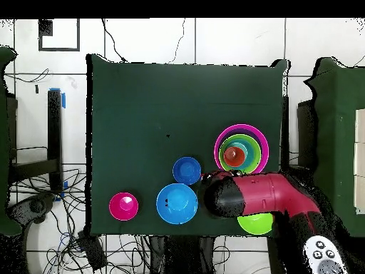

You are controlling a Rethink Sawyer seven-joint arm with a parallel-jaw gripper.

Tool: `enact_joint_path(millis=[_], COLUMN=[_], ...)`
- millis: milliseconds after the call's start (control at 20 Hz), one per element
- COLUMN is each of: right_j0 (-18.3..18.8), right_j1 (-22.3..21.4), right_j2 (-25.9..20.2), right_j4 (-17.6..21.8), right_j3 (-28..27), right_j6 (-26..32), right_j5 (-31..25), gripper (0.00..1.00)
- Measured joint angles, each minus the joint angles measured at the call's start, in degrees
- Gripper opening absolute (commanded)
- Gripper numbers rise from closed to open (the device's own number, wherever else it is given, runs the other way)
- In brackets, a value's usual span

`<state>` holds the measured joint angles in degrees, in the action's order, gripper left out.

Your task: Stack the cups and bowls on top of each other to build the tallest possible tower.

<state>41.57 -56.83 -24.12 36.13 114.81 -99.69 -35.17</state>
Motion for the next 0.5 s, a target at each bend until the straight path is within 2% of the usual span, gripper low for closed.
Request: enact_joint_path(millis=[200, 350, 500], right_j0=[-3.3, -6.5, -7.9], right_j1=[1.3, 3.2, 4.4], right_j2=[2.0, 4.0, 5.3], right_j4=[0.0, 0.0, 0.1], right_j3=[0.6, 0.7, 0.9], right_j6=[-0.7, -2.0, -3.3], right_j5=[0.2, 2.2, 4.7], gripper=[1.0, 1.0, 1.0])
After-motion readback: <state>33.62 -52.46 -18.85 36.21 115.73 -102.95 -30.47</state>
